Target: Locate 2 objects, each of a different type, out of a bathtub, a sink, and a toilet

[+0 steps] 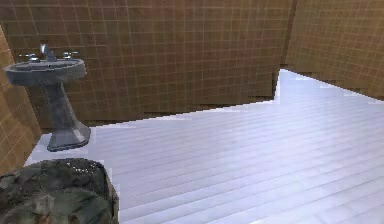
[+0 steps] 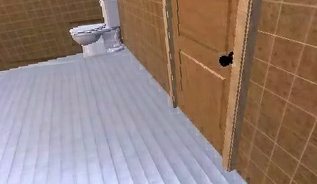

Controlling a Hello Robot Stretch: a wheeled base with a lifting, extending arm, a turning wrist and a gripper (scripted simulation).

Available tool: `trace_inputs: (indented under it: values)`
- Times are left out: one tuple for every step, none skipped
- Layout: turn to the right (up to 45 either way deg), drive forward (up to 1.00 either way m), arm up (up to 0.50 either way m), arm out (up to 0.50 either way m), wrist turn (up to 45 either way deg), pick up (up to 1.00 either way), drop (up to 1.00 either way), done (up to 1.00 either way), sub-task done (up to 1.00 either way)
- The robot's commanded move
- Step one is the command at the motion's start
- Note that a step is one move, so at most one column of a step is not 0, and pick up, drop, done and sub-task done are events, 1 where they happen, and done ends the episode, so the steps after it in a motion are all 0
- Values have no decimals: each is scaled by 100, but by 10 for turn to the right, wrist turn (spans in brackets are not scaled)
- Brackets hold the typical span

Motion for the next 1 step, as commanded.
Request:
trace_inputs:
  values:
    - [150, 0, 0, 0, 0, 0, 0, 0, 0]
